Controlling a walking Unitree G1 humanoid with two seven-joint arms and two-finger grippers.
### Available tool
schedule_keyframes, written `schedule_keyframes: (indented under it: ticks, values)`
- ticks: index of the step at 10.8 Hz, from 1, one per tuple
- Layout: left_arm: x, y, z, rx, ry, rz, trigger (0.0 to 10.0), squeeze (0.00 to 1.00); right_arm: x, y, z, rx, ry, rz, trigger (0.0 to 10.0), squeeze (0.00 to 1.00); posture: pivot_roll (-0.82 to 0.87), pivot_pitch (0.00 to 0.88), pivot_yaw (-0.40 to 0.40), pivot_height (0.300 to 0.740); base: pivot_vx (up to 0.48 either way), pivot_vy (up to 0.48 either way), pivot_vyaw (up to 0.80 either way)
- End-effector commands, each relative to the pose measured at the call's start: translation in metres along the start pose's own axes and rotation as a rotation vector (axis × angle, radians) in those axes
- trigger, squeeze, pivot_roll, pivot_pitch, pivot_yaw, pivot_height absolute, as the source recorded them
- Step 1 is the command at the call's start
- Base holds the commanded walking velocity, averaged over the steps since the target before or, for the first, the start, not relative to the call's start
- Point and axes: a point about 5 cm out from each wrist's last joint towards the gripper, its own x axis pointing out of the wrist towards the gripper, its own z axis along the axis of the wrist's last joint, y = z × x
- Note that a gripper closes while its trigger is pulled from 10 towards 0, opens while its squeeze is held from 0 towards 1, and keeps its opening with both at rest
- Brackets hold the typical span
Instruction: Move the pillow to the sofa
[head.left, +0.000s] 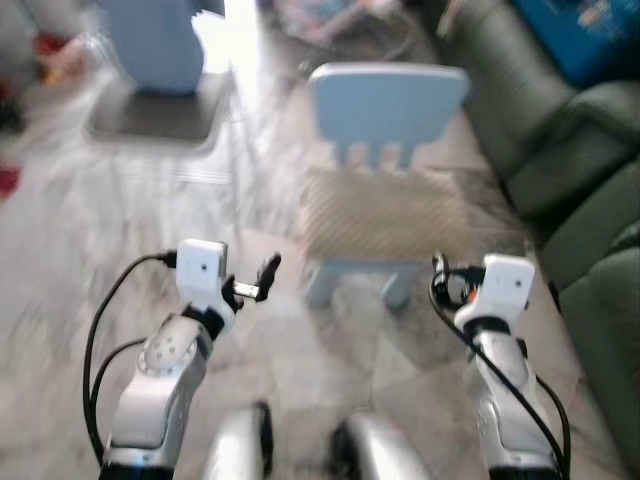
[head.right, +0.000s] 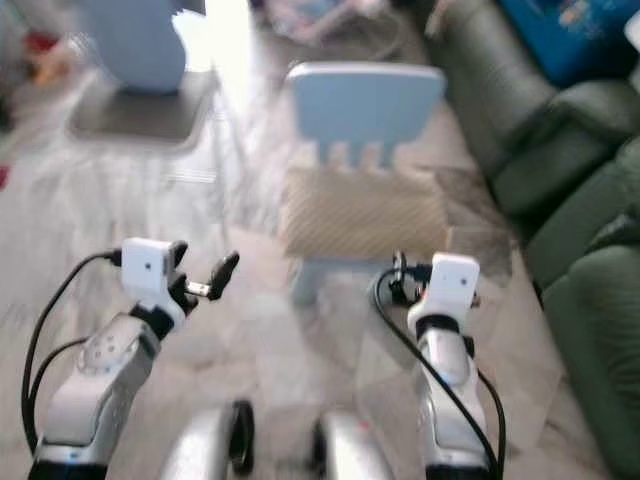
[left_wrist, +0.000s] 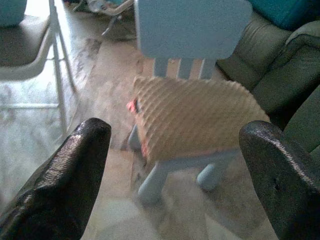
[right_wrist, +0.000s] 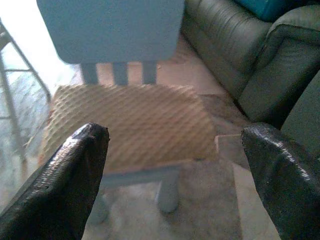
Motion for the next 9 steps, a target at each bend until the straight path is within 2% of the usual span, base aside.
schedule_keyframes:
  ticks: [1,8,9]
  values:
    - [-0.0013,-0.0053,-0.0041,-0.007,0.013,-0.007,10.0,0.0,-0.0012,-0.0072,-0.0017,-0.017,0.008,-0.022,10.0,0.0,-0.03,0.215,-0.028,0.74,0.428,0.0,0.0]
    - [0.0025,-0.0028,-0.0027,-0.018,0.011,0.049,10.0,0.0,0.0022,-0.0041,0.0026,-0.022,-0.006,0.017,10.0,0.0,-0.03,0.222,-0.038,0.74,0.448,0.0,0.0]
    - [0.003,-0.0014,-0.0026,-0.016,0.009,0.074,10.0,0.0,0.0024,-0.0038,0.0024,-0.02,-0.004,0.018,10.0,0.0,-0.03,0.225,-0.042,0.74,0.0,0.0,0.0]
